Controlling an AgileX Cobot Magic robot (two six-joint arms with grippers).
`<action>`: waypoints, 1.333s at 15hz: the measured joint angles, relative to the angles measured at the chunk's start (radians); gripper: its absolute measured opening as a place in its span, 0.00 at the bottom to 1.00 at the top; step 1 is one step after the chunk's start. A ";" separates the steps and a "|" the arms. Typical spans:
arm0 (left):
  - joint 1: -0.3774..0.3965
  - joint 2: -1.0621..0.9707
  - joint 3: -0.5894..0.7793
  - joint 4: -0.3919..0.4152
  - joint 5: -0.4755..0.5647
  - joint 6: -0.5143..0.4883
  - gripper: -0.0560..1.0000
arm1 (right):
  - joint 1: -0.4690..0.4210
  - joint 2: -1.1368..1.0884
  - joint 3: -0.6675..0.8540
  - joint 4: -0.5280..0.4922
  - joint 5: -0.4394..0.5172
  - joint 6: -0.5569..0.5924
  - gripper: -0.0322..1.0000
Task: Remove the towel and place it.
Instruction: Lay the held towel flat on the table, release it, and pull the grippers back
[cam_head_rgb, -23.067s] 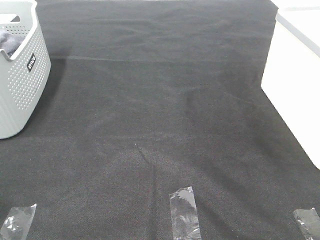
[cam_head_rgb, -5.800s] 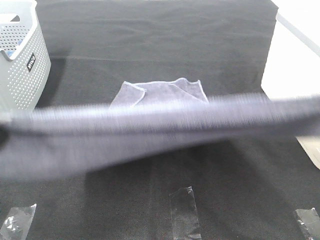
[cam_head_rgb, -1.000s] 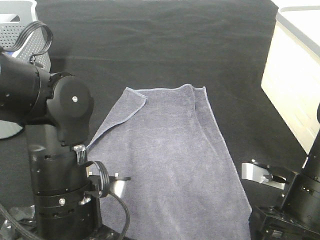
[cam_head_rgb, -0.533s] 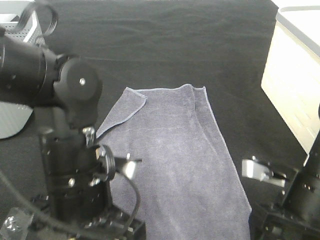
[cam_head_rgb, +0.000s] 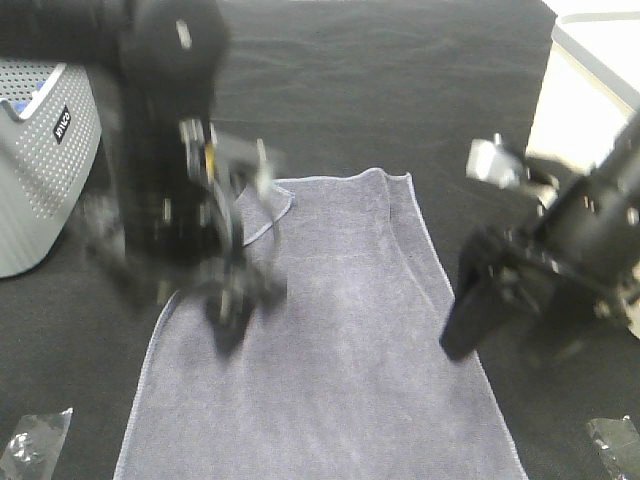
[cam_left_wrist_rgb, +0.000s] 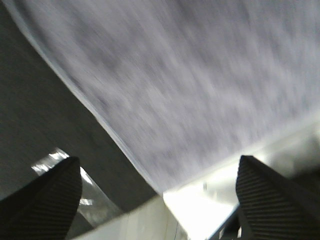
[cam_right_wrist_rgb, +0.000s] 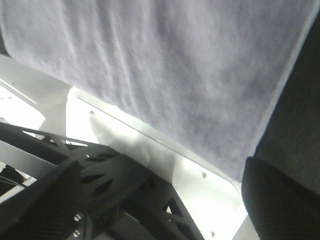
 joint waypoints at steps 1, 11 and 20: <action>0.045 0.014 -0.062 0.015 -0.014 -0.019 0.80 | 0.000 0.000 -0.027 0.000 0.020 0.003 0.85; 0.227 0.677 -0.993 0.015 0.007 -0.111 0.80 | 0.000 0.000 -0.045 0.034 0.063 -0.022 0.85; 0.227 0.816 -1.186 0.058 0.015 -0.156 0.80 | 0.000 0.000 -0.045 0.140 0.053 -0.141 0.85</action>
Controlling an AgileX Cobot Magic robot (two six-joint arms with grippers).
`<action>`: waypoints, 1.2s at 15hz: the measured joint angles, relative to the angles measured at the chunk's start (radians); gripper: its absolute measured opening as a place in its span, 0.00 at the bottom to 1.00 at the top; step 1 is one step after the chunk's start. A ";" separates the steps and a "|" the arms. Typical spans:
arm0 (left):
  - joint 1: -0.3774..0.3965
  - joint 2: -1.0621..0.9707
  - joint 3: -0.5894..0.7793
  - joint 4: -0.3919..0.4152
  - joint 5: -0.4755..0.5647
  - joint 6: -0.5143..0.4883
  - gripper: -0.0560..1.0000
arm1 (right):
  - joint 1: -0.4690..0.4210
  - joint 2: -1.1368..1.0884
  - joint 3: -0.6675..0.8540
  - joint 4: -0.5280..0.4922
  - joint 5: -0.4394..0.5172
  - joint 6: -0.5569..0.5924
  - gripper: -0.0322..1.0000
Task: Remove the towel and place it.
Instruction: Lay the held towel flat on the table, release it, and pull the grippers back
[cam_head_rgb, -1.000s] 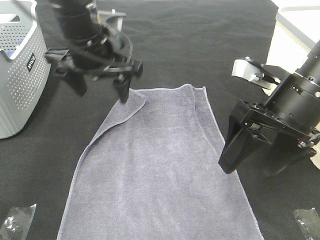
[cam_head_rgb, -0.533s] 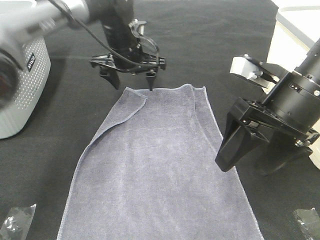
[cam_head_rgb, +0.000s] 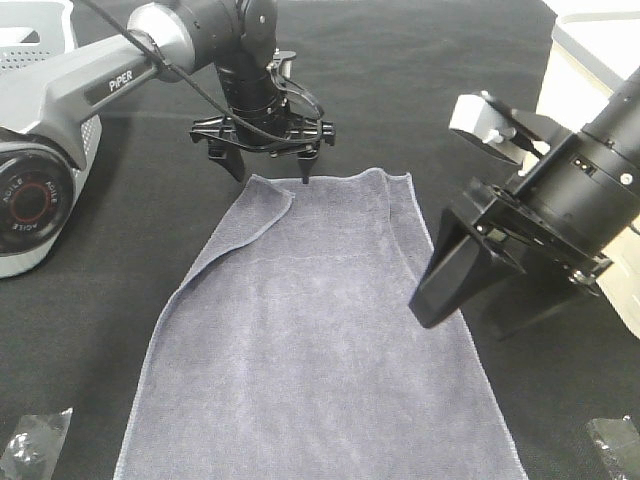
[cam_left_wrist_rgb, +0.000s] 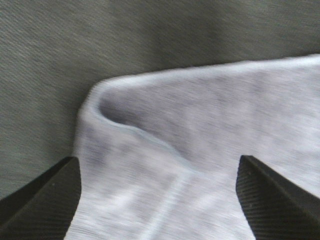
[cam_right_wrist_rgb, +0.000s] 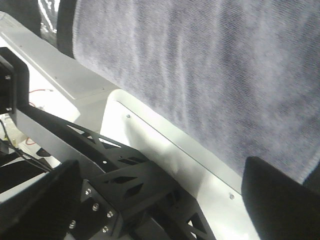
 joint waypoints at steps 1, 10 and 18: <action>0.000 0.002 0.000 0.025 0.000 0.000 0.80 | 0.000 0.000 0.000 0.014 0.000 -0.019 0.85; 0.008 0.072 -0.002 0.012 0.004 0.000 0.80 | 0.000 0.000 0.000 0.066 -0.002 -0.072 0.85; 0.009 0.075 -0.018 -0.101 0.007 -0.037 0.80 | 0.000 0.000 0.000 0.124 0.002 -0.122 0.85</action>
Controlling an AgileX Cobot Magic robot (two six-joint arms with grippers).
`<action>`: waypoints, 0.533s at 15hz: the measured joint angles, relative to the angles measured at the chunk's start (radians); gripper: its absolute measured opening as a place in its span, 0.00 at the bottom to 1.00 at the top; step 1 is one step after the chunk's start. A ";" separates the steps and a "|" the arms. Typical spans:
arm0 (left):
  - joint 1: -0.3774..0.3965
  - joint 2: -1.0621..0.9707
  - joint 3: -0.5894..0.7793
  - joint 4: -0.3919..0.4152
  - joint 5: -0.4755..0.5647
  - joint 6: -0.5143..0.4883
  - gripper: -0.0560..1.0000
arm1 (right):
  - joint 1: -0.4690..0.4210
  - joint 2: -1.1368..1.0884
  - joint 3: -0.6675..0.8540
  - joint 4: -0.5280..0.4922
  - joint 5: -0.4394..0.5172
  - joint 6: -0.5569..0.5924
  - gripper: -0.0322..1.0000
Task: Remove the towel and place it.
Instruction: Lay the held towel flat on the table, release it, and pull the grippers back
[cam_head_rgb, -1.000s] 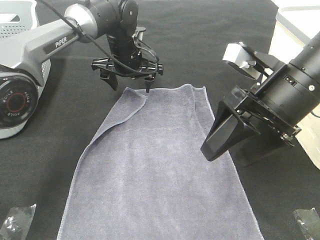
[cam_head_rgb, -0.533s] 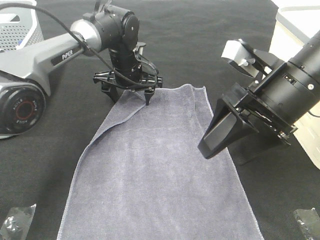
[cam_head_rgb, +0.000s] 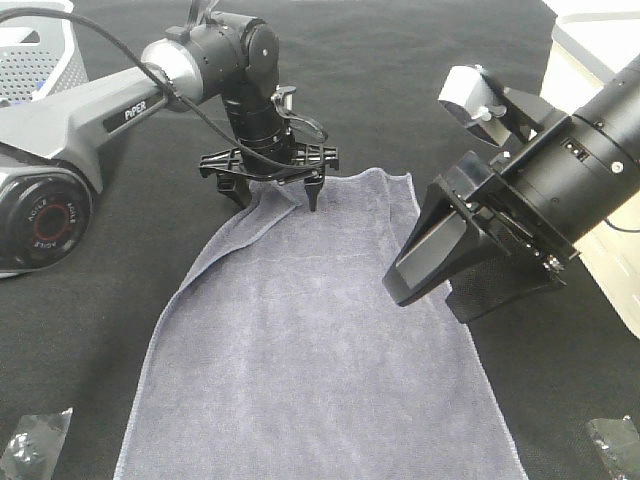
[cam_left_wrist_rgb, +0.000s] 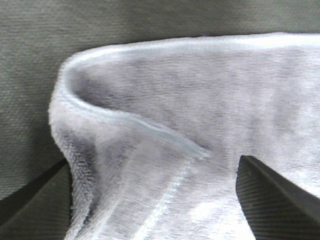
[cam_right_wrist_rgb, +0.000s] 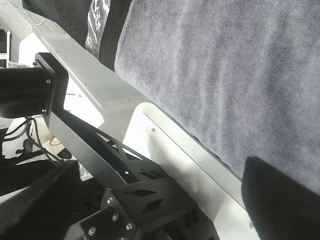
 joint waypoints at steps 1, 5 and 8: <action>0.000 0.001 0.000 0.004 0.000 0.000 0.80 | 0.000 0.000 0.000 0.000 0.000 -0.001 0.85; 0.000 0.011 -0.006 0.077 0.000 0.008 0.80 | 0.000 0.000 0.000 0.000 0.001 -0.002 0.85; 0.001 0.013 -0.006 0.116 0.000 0.046 0.80 | 0.000 0.000 0.000 0.000 0.001 -0.002 0.85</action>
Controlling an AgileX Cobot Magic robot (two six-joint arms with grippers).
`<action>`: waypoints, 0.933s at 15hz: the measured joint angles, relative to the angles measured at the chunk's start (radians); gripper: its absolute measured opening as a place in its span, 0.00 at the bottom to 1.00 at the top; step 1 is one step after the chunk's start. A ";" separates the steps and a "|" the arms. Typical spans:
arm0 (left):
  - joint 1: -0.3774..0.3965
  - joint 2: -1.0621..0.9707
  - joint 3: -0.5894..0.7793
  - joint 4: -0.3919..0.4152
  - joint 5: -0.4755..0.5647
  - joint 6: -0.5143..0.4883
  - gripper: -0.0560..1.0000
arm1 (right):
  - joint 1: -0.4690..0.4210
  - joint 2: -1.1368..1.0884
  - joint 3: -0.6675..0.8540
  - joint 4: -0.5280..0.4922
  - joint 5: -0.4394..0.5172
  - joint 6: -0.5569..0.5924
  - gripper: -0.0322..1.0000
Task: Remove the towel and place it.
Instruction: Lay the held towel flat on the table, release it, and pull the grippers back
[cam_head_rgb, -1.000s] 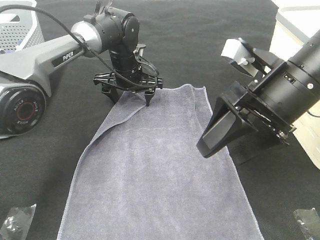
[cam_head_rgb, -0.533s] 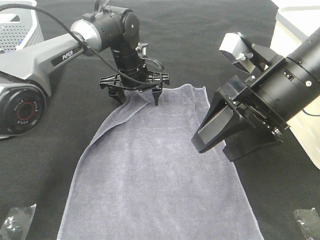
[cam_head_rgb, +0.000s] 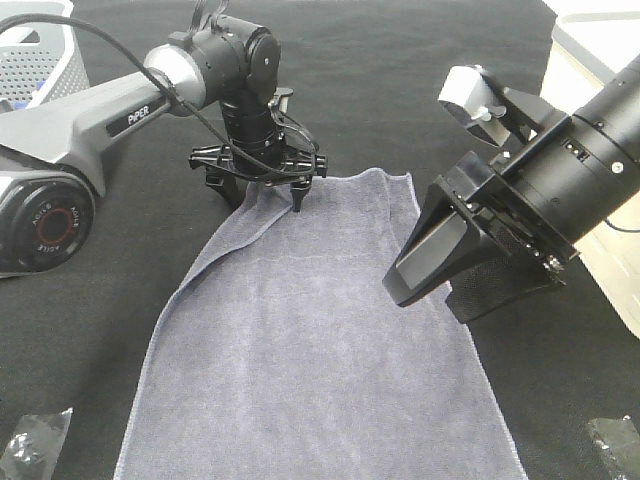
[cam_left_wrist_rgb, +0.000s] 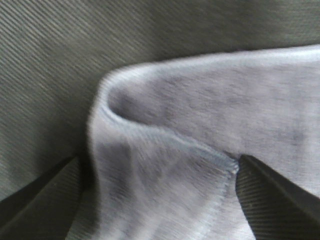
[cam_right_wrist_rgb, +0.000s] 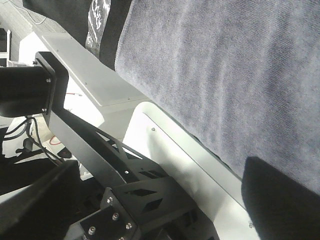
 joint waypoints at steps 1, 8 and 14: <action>0.003 0.000 0.000 0.001 0.000 0.010 0.80 | 0.000 0.000 0.000 0.000 0.000 0.000 0.85; 0.094 0.000 0.000 -0.040 0.001 0.084 0.79 | 0.000 0.000 0.000 0.000 0.001 0.000 0.85; 0.125 -0.040 0.000 -0.027 0.001 0.266 0.79 | 0.000 0.000 0.000 -0.001 0.000 0.000 0.85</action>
